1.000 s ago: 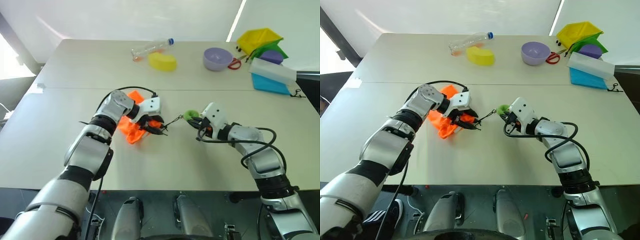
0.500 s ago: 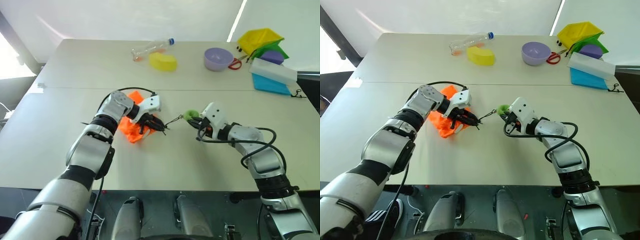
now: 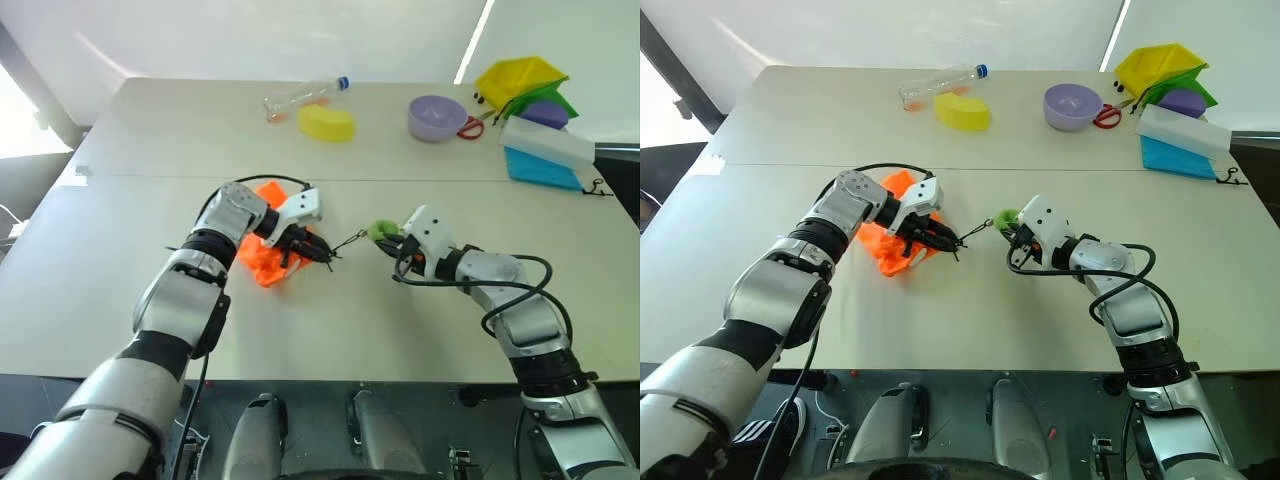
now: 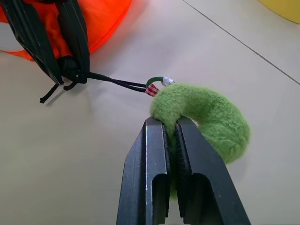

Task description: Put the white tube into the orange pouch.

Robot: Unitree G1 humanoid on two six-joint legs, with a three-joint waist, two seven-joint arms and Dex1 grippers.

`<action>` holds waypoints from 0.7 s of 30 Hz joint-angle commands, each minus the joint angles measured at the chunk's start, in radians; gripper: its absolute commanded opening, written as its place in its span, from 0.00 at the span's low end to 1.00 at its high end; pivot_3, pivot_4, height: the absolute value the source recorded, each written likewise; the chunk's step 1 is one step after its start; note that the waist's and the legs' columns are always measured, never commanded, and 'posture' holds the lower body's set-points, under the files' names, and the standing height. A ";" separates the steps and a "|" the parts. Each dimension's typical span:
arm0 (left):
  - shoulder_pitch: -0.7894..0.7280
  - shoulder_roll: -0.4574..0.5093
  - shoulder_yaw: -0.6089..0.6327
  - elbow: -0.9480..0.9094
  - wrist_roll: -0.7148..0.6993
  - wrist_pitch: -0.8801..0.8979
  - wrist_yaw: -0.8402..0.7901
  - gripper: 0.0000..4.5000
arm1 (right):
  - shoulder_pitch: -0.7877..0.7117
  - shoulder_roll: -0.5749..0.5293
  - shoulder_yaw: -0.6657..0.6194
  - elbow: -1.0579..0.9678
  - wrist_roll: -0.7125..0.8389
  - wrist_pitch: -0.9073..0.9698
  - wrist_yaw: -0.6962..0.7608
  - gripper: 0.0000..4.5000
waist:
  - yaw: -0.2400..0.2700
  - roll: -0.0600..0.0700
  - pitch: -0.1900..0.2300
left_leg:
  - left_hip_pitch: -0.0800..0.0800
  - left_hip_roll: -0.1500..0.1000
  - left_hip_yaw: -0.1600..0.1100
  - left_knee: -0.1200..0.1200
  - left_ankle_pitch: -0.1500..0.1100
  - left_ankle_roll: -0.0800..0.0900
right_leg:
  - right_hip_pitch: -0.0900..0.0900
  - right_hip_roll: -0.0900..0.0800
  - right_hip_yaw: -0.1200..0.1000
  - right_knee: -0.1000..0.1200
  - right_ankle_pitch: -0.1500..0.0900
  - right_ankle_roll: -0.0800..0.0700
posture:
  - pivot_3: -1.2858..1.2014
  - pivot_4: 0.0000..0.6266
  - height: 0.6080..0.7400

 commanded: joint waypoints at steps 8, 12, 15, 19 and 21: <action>-0.016 -0.013 0.045 -0.007 -0.038 0.061 -0.056 0.41 | -0.014 0.001 -0.005 -0.023 -0.009 -0.026 0.007 0.00 | 0.000 0.000 0.000 | 0.000 0.000 0.000 0.000 0.000 0.000 | 0.000 0.000 0.000 0.000 0.000 0.000 | 0.52 0.24 1.00; -0.011 0.002 0.030 -0.029 -0.028 0.098 -0.116 0.85 | -0.023 0.004 -0.004 -0.016 -0.008 -0.028 0.009 0.00 | -0.002 0.000 0.000 | 0.000 0.000 0.000 0.000 0.000 0.000 | 0.000 0.000 0.000 0.000 0.000 0.000 | 0.52 0.24 1.00; -0.014 -0.001 0.048 -0.025 -0.038 0.120 -0.094 0.85 | -0.026 0.007 -0.004 -0.013 -0.008 -0.030 0.009 0.00 | -0.002 0.000 0.000 | 0.000 0.000 0.000 0.000 0.000 0.000 | 0.000 0.000 0.000 0.001 0.000 0.000 | 0.52 0.24 1.00; -0.019 -0.007 0.045 -0.020 -0.022 0.104 0.002 0.85 | -0.024 0.009 -0.001 -0.017 -0.010 -0.030 0.009 0.00 | 0.000 0.000 0.000 | 0.000 0.000 0.000 0.001 0.000 0.000 | 0.000 0.000 0.000 0.001 0.000 0.001 | 0.52 0.24 1.00; -0.024 -0.015 0.050 -0.021 -0.035 0.141 -0.007 0.85 | -0.024 0.009 0.000 -0.013 -0.012 -0.033 0.008 0.00 | 0.000 0.000 0.000 | 0.000 0.000 0.000 0.001 0.000 0.000 | 0.000 0.000 0.000 0.001 0.001 0.001 | 0.52 0.24 1.00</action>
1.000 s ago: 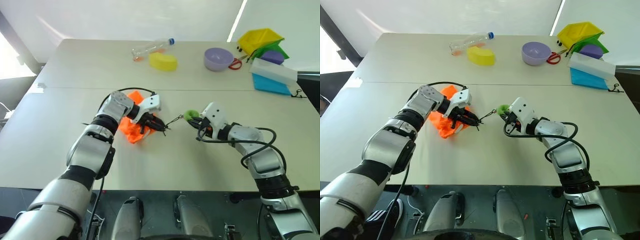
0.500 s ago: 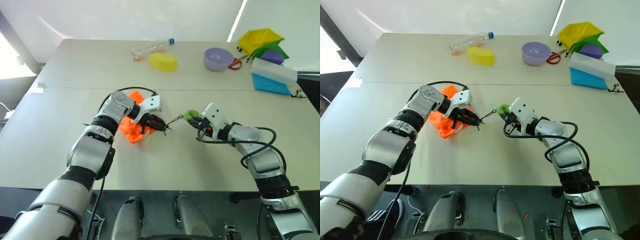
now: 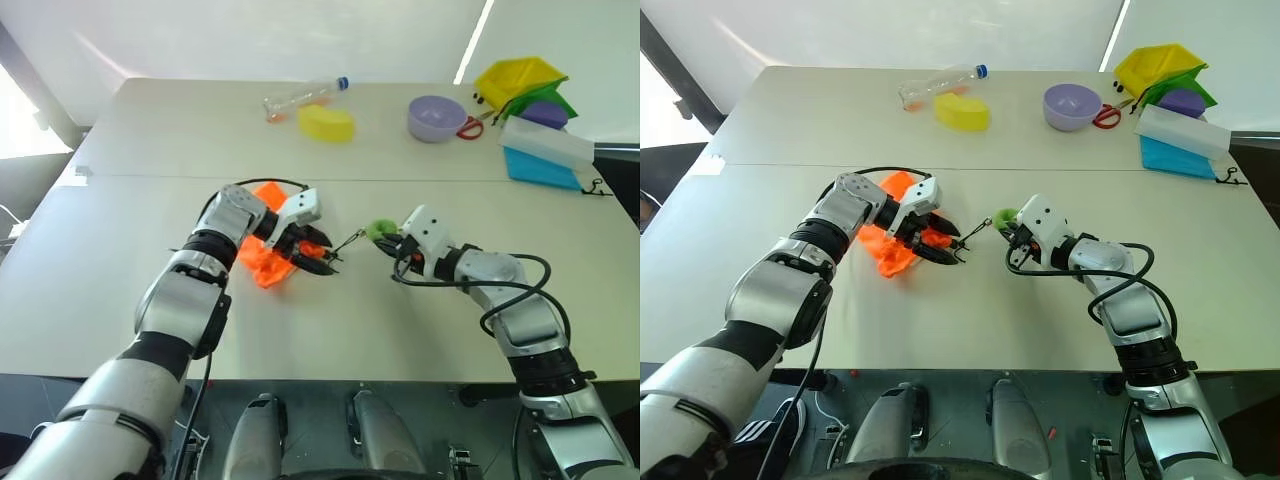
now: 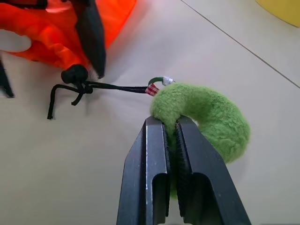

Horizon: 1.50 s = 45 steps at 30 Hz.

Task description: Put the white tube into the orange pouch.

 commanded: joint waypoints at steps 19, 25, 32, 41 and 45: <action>-0.003 -0.007 -0.032 -0.044 0.034 -0.050 0.013 0.34 | -0.033 0.002 -0.003 -0.012 -0.008 -0.029 0.005 0.00 | 0.000 0.000 0.000 | 0.000 0.000 0.000 0.001 0.000 0.000 | 0.001 0.000 0.000 0.000 0.001 0.001 | 0.52 0.24 1.00; 0.000 -0.005 -0.040 -0.040 0.045 -0.058 0.004 0.34 | -0.042 -0.002 -0.008 -0.004 -0.012 -0.036 0.006 0.00 | 0.000 0.000 0.000 | 0.000 0.000 0.000 0.001 0.000 0.000 | 0.001 0.000 0.000 0.000 0.001 0.001 | 0.52 0.24 1.00; 0.007 -0.004 -0.067 -0.039 0.071 -0.108 0.021 0.34 | -0.044 0.001 -0.007 -0.002 -0.012 -0.036 0.006 0.00 | 0.000 0.000 0.000 | 0.001 0.000 0.000 0.001 0.000 0.000 | 0.001 0.000 0.000 0.000 0.001 0.001 | 0.52 0.24 1.00; 0.018 -0.006 -0.078 -0.040 0.081 -0.157 0.042 0.28 | -0.045 0.001 -0.008 -0.004 -0.012 -0.035 0.003 0.00 | 0.000 0.000 0.000 | 0.001 0.000 0.000 0.001 0.000 0.000 | 0.001 0.000 0.000 0.000 0.001 0.001 | 0.52 0.24 1.00; 0.020 -0.008 -0.072 -0.047 0.071 -0.209 0.047 0.23 | -0.048 0.004 -0.006 -0.004 -0.012 -0.033 0.002 0.00 | 0.000 0.000 0.000 | 0.001 0.000 0.000 0.001 0.000 0.000 | 0.001 0.000 0.000 0.001 0.001 0.001 | 0.52 0.24 1.00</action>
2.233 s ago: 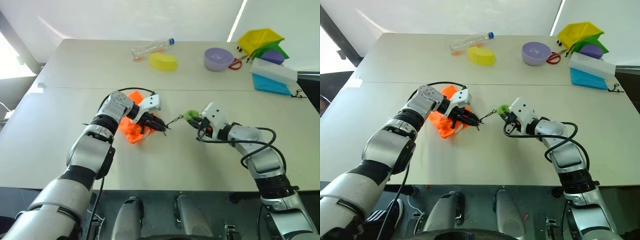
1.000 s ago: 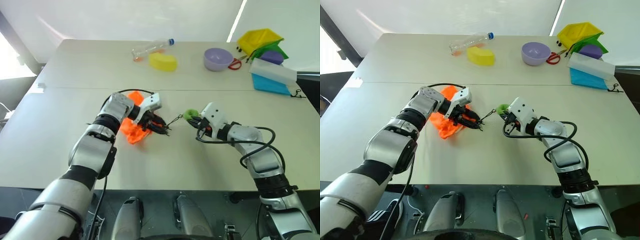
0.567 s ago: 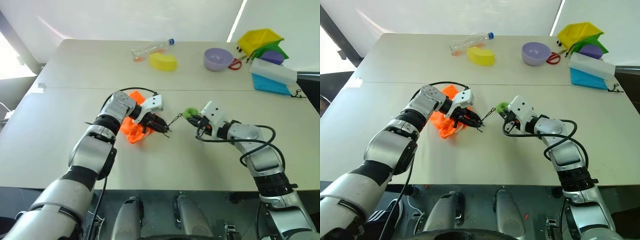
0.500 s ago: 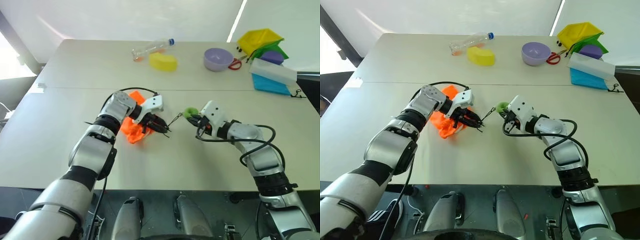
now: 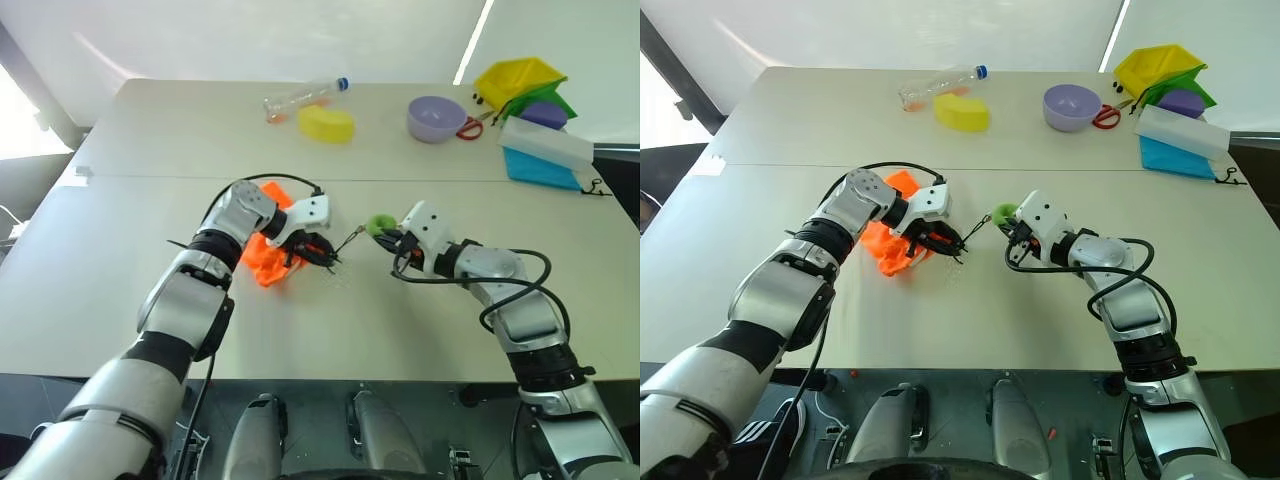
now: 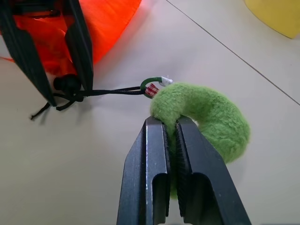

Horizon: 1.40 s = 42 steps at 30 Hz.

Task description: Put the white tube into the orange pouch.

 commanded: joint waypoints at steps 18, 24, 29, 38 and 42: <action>0.090 0.177 -0.111 -0.223 -0.083 -0.068 -0.218 0.23 | -0.069 -0.055 -0.092 0.144 -0.070 -0.088 -0.119 0.00 | -0.002 0.000 0.000 | 0.000 0.000 0.000 0.000 0.000 0.000 | 0.000 0.000 0.000 0.001 0.000 0.000 | 0.52 0.24 1.00; 0.160 0.330 -0.231 -0.408 -0.210 -0.048 -0.218 0.23 | -0.107 -0.072 -0.112 0.224 -0.097 -0.132 -0.184 0.00 | -0.005 0.000 0.000 | 0.001 0.000 0.001 0.000 0.000 0.000 | 0.000 0.000 0.001 0.001 0.000 0.000 | 0.52 0.24 1.00; 0.257 0.476 -0.318 -0.597 -0.318 -0.015 -0.218 0.23 | -0.133 -0.099 -0.112 0.298 -0.143 -0.166 -0.238 0.00 | -0.006 0.000 0.000 | 0.001 0.001 0.001 0.000 0.000 0.000 | 0.000 0.000 0.001 0.002 0.000 0.000 | 0.52 0.24 1.00; 0.284 0.437 -0.244 -0.592 -0.361 0.036 -0.206 0.29 | -0.128 -0.083 -0.097 0.293 -0.099 -0.162 -0.178 0.00 | 0.002 0.000 0.000 | 0.001 0.000 0.002 0.001 0.000 0.000 | 0.000 -0.001 0.001 0.001 0.000 -0.001 | 0.52 0.24 1.00; 0.292 0.371 -0.142 -0.605 -0.449 0.157 -0.207 0.62 | -0.079 -0.073 -0.083 0.200 -0.024 -0.092 -0.072 0.34 | 0.000 0.000 0.000 | 0.001 0.000 0.002 0.001 0.000 0.000 | 0.000 -0.001 0.001 0.001 0.000 0.000 | 0.52 0.24 1.00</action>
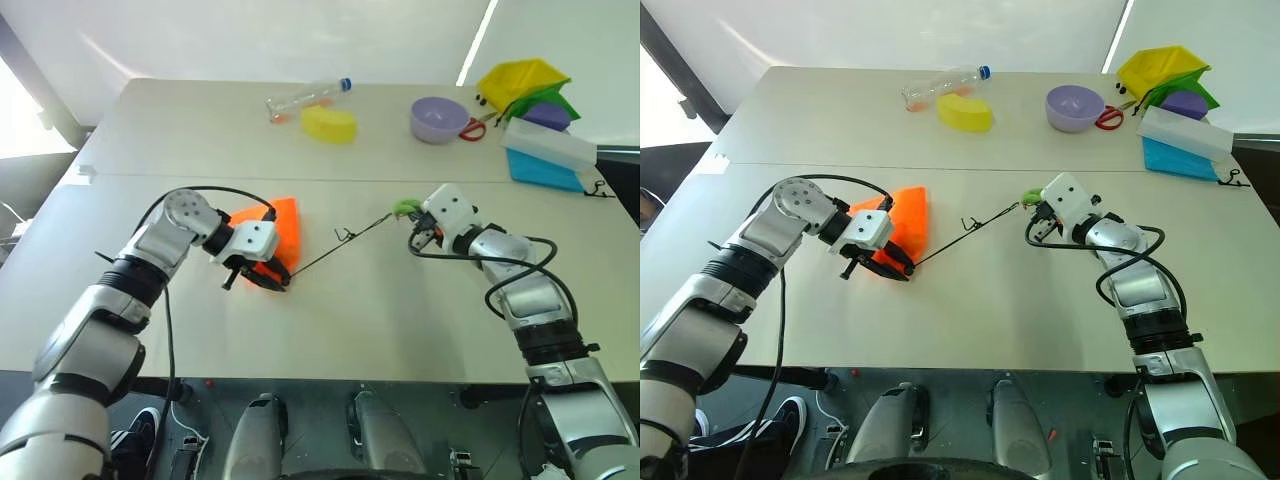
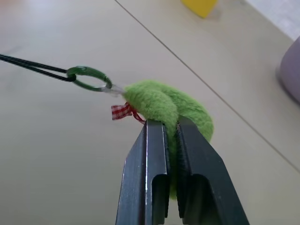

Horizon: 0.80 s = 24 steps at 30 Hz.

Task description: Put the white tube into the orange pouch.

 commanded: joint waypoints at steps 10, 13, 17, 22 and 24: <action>0.117 -0.019 0.364 -0.257 -0.256 0.342 0.112 1.00 | 0.223 -0.168 -0.092 -0.401 0.240 0.197 0.306 0.99 | -0.004 0.000 0.000 | 0.002 0.001 -0.001 0.000 0.000 0.000 | 0.001 0.000 0.000 0.001 0.000 0.000 | 0.52 0.24 1.00; 0.149 -0.012 0.430 -0.283 -0.255 0.331 0.183 1.00 | 0.230 -0.184 -0.136 -0.404 0.268 0.184 0.314 0.99 | -0.003 0.000 0.000 | 0.006 0.001 -0.001 0.000 0.000 0.000 | 0.005 0.000 0.000 0.001 0.000 -0.001 | 0.52 0.24 1.00; 0.191 -0.003 0.542 -0.254 -0.225 0.298 0.371 1.00 | 0.239 -0.155 -0.195 -0.422 0.315 0.151 0.302 0.99 | -0.003 0.000 0.000 | 0.012 0.001 -0.001 0.000 0.000 0.000 | 0.009 0.000 0.000 0.001 -0.001 -0.005 | 0.52 0.24 1.00; 0.329 0.019 0.677 -0.249 -0.193 0.241 0.577 1.00 | 0.388 -0.093 -0.175 -0.535 0.348 0.115 0.295 0.99 | -0.001 0.000 -0.001 | 0.013 0.001 -0.001 -0.002 0.000 0.000 | 0.009 0.001 0.000 0.001 0.000 -0.002 | 0.52 0.24 1.00; 0.410 0.020 0.735 -0.244 -0.193 0.236 0.654 1.00 | 0.418 -0.062 -0.176 -0.559 0.357 0.111 0.270 0.99 | -0.005 0.000 0.000 | 0.013 0.001 -0.001 -0.003 0.000 0.000 | 0.009 0.000 0.000 0.001 0.001 -0.001 | 0.52 0.24 1.00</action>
